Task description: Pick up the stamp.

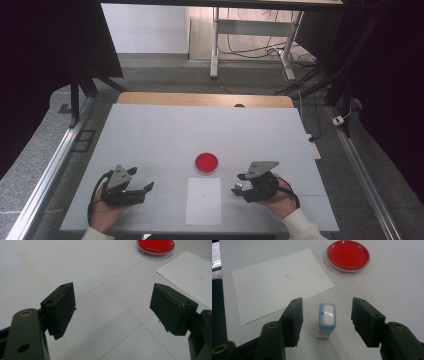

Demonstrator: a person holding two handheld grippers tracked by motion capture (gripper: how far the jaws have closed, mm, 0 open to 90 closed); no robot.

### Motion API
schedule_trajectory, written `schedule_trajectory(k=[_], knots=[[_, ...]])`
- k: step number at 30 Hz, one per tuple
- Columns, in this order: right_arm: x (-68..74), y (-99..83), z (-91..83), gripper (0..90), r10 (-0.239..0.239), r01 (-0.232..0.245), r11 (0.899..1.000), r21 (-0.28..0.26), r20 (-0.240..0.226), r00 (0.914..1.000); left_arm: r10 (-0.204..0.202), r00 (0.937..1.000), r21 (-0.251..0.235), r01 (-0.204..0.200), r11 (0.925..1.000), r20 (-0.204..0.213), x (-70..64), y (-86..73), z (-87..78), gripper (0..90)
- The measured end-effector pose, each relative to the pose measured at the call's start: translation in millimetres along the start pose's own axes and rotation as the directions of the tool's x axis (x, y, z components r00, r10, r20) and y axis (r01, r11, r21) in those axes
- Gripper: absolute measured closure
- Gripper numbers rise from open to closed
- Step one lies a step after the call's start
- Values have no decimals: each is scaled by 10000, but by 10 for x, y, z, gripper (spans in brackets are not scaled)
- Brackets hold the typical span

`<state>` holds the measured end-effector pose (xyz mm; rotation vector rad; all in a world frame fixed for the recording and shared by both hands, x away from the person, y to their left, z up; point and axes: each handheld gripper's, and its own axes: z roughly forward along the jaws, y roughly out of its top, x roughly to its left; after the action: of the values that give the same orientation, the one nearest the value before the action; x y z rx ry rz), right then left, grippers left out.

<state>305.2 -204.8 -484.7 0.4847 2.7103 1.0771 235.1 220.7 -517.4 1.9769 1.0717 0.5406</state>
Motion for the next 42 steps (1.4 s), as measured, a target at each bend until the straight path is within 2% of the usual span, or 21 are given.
schedule_trajectory(k=[6, 11, 17, 36, 38, 42], knots=[[10, -9, 28, 517, -177, 174, 9996, 205, 134, 9998, -26, 10000, 17, 26, 10000, 3, 6, -7, 3, 206], [10, -25, 35, 586, -144, 142, 9998, 115, 155, 9998, -30, 10000, 23, 30, 10000, -20, 8, -9, 0, 207], [0, -45, 35, 732, -133, 133, 9998, 140, -11, 9999, -70, 10000, 28, 70, 10000, -32, 18, -14, -2, 208], [13, -43, 6, 749, -189, 188, 9998, 75, 102, 9998, 6, 10000, 88, -6, 10000, -20, 6, -20, 6, 209], [-8, -46, -4, 750, -34, 34, 10000, -63, -45, 10000, 2, 10000, 97, -1, 10000, -37, 6, -20, 8, 209], [-10, -43, -36, 750, -2, 8, 9994, -356, 175, 9998, -4, 10000, 92, 4, 10000, -46, 7, -22, 6, 209]])
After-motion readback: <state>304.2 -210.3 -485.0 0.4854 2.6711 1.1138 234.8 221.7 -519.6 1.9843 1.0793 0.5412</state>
